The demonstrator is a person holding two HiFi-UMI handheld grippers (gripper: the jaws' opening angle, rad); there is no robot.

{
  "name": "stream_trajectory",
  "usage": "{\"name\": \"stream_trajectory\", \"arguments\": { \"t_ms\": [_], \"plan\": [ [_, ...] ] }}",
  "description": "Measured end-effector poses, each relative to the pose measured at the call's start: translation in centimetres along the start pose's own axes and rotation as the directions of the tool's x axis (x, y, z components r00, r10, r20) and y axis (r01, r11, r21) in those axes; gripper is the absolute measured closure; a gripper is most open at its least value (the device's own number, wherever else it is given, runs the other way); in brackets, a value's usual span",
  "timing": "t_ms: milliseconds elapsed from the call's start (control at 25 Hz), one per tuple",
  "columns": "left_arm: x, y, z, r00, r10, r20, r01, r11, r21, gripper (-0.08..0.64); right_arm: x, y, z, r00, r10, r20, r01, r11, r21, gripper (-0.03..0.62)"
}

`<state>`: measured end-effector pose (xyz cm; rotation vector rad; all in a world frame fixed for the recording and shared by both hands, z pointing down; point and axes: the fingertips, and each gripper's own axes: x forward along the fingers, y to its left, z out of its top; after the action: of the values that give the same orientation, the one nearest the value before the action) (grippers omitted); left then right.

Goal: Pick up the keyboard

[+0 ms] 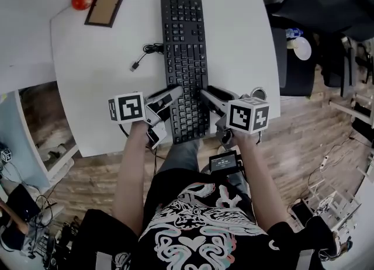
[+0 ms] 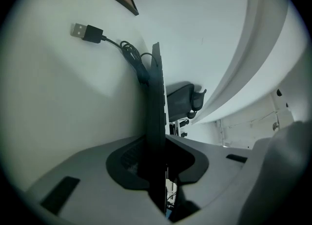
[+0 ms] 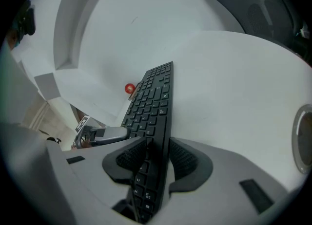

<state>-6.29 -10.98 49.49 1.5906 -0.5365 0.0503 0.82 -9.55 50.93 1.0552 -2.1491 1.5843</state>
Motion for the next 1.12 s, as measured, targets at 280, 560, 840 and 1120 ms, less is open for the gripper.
{"name": "stream_trajectory", "arguments": {
  "t_ms": [280,560,840,1120],
  "plan": [
    [-0.1,-0.6,0.1,0.997,-0.071,0.031,0.071,0.997,0.0,0.465,0.0,0.1,0.0,1.0,0.009,0.007,-0.009,1.0,0.011,0.431],
    [-0.2,-1.4,-0.2,0.985,-0.167,0.036,0.169,0.984,-0.05,0.465,-0.4,-0.2,-0.1,0.999,0.032,0.036,-0.033,0.998,0.046,0.431],
    [-0.6,-3.3,0.0,0.953,-0.294,0.077,0.302,0.944,-0.131,0.463,-1.6,0.4,0.9,0.986,0.142,0.091,-0.153,0.98,0.129,0.43],
    [-0.6,-3.3,0.3,0.929,-0.356,0.102,0.369,0.917,-0.155,0.463,-1.3,1.6,1.6,0.949,0.273,0.16,-0.305,0.923,0.234,0.426]
  ]
}}
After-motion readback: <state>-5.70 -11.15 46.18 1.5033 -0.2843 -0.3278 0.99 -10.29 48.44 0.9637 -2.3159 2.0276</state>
